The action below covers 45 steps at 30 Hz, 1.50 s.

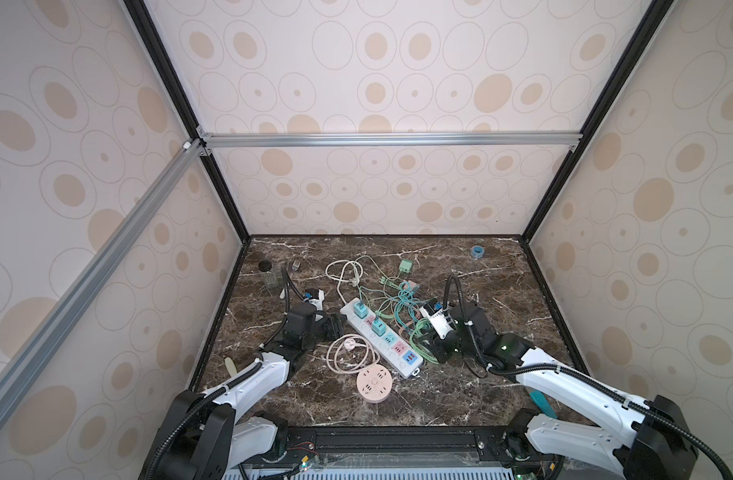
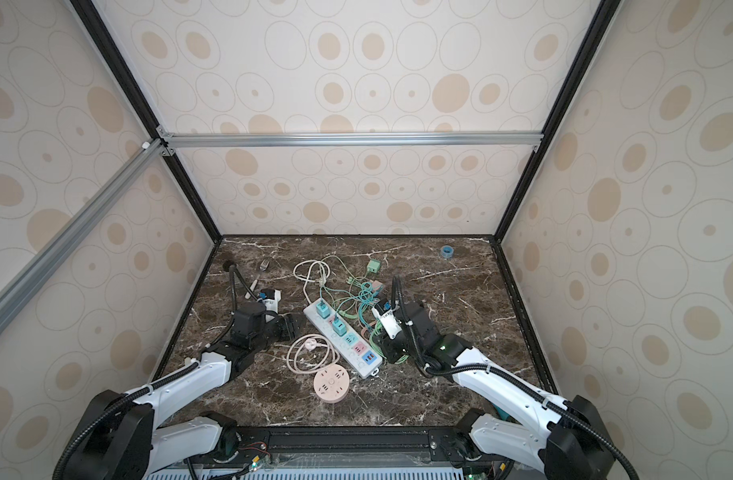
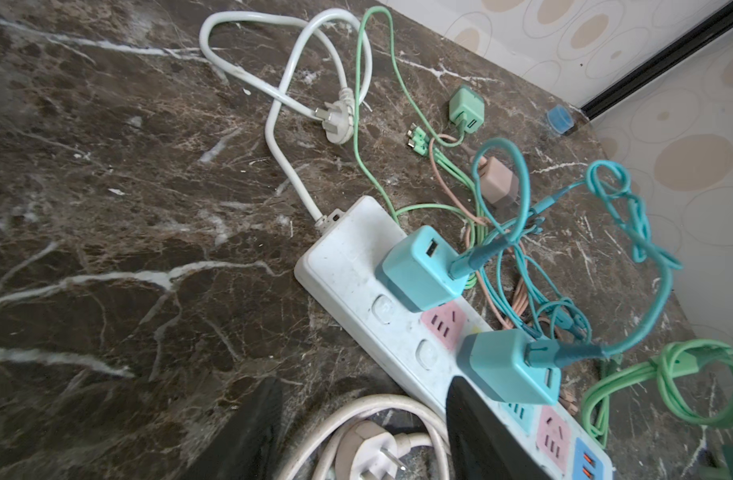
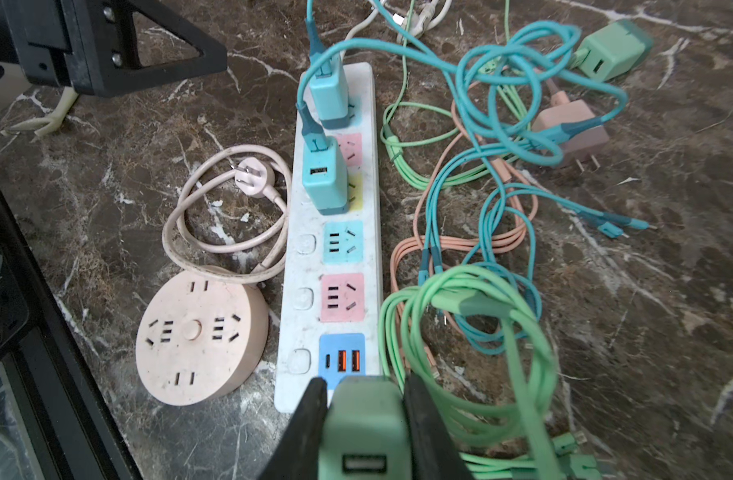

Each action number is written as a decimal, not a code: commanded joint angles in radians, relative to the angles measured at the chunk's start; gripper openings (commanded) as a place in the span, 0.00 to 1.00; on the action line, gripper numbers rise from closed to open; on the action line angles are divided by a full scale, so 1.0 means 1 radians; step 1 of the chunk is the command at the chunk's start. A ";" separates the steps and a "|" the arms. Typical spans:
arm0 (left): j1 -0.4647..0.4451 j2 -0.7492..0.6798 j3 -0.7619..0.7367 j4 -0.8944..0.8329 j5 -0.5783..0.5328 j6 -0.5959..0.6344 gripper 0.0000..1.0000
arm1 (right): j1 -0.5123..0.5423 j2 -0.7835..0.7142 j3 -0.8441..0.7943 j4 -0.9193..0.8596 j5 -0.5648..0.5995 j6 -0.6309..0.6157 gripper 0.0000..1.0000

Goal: Insert the plug
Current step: 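Lower the charger over an empty socket with the right gripper while the left arm withdraws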

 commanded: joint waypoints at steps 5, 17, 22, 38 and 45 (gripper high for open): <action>0.028 0.071 0.059 0.039 -0.018 0.076 0.61 | -0.005 0.012 -0.048 0.128 -0.091 0.023 0.09; 0.041 0.296 0.156 0.110 0.043 0.136 0.53 | -0.001 0.148 -0.007 0.259 -0.173 0.037 0.09; 0.046 0.342 0.197 0.110 0.050 0.154 0.52 | 0.002 0.215 0.022 0.277 -0.194 0.026 0.08; 0.082 0.468 0.249 0.112 0.080 0.183 0.47 | 0.022 0.334 0.108 0.249 -0.193 -0.041 0.08; 0.088 0.494 0.252 0.121 0.108 0.175 0.45 | 0.022 0.365 0.112 0.239 -0.192 -0.066 0.08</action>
